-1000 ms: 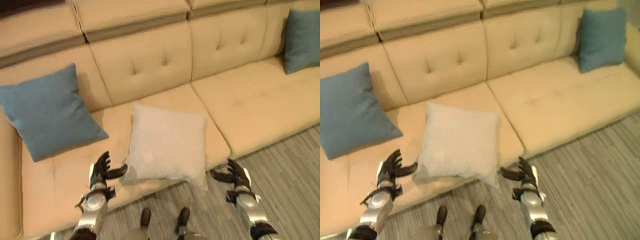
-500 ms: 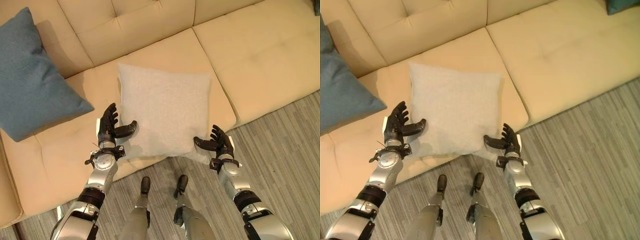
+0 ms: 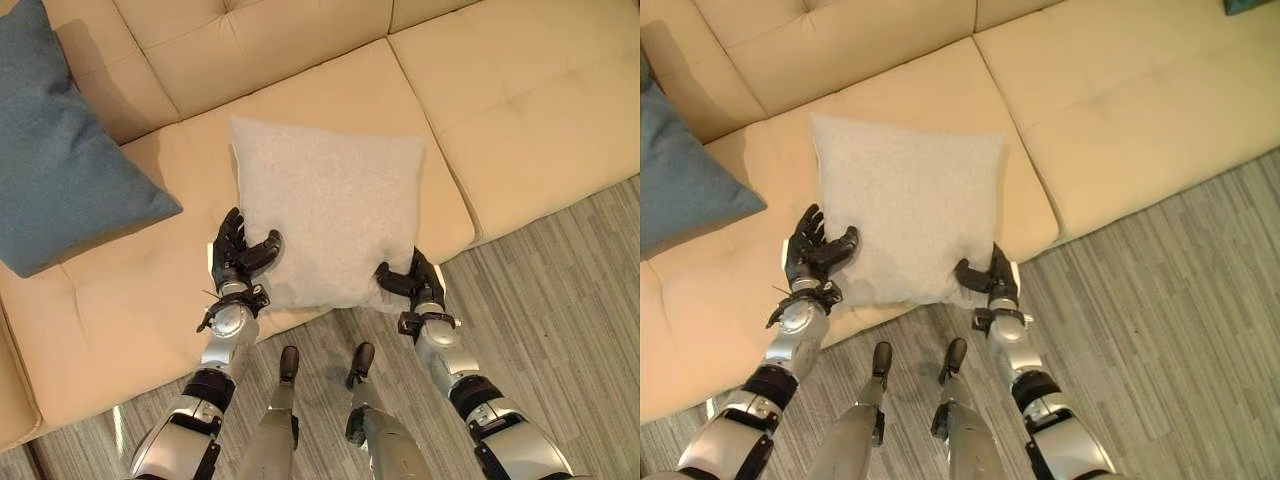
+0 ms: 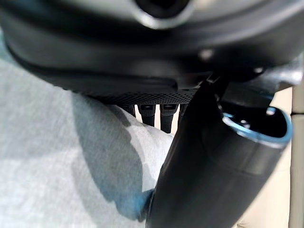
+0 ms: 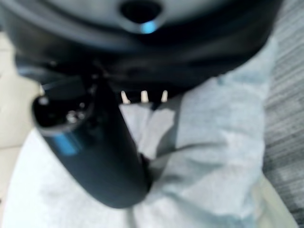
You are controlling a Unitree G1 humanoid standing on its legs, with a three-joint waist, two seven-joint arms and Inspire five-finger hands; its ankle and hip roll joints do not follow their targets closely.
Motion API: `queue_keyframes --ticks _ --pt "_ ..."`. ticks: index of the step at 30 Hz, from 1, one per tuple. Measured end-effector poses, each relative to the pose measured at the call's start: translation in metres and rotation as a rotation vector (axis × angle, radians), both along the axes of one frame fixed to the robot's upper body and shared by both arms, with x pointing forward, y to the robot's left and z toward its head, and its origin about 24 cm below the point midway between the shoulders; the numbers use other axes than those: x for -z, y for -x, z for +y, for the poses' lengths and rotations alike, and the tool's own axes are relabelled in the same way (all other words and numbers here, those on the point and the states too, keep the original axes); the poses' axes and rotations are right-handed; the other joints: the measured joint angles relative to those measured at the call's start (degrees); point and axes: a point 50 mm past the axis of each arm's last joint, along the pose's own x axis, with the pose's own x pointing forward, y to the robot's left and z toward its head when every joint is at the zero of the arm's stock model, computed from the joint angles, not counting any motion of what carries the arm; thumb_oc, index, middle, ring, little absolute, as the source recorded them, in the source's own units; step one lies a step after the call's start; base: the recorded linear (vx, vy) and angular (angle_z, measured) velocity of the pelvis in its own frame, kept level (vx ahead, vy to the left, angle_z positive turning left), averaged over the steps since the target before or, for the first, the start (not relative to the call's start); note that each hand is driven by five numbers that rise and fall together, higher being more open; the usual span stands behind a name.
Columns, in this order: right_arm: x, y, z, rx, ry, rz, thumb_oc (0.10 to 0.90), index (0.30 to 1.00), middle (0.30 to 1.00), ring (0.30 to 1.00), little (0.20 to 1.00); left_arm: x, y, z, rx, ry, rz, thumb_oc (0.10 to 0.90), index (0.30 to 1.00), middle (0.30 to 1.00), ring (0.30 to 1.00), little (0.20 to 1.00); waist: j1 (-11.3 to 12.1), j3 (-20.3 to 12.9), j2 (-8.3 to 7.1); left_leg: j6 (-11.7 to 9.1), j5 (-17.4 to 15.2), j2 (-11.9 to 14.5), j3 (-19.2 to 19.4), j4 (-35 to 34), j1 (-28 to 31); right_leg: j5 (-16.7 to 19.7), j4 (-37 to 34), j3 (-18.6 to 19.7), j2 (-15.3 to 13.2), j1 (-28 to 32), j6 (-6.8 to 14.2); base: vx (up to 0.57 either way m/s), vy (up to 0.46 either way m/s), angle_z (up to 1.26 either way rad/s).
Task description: Pick up all the scattered cushions and arrange them neatly on the sofa.
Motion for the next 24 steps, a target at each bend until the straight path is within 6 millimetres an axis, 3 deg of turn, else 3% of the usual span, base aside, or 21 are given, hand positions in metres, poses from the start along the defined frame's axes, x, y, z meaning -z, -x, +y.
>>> queue_keyframes --ticks 6,14,20,24 --pt "-0.004 0.009 -0.007 0.008 -0.034 -0.043 0.4 0.3 0.3 0.3 0.3 0.013 0.009 0.01 -0.029 0.015 0.042 0.4 0.3 0.3 0.3 0.3 -0.22 0.0 0.0 0.0 0.0 -0.01 0.4 -0.29 2.06 0.0 0.0 0.57 -0.01 1.75 -0.01 0.01 -0.01 -0.02" --pt "-0.005 0.022 -0.008 -0.024 -0.046 -0.074 0.4 0.3 0.3 0.3 0.3 0.041 0.037 0.017 -0.031 0.062 0.134 0.4 0.3 0.3 0.3 0.3 -1.17 -0.02 0.02 0.0 0.0 -0.01 1.28 -0.72 5.75 -0.09 -0.01 1.25 -0.04 4.94 0.11 0.05 -0.027 -0.04" --pt "0.018 0.07 -0.024 -0.054 -0.055 -0.027 0.4 0.3 0.3 0.3 0.3 0.064 0.085 0.019 0.0 0.159 0.192 0.4 0.3 0.3 0.3 0.3 -1.39 -0.11 0.37 -0.27 -0.31 0.13 1.53 -0.77 11.43 -1.22 -0.06 1.28 0.0 10.83 1.5 0.08 -0.06 0.02" --pt "0.024 0.086 -0.035 -0.054 -0.03 -0.002 0.4 0.3 0.3 0.3 0.3 0.073 0.099 0.018 0.043 0.156 0.221 0.4 0.3 0.3 0.3 0.3 -1.49 -1.09 1.94 -0.2 -1.29 0.36 1.54 -0.82 13.48 -1.88 -0.06 1.35 0.12 12.85 1.93 0.05 -0.091 0.0"
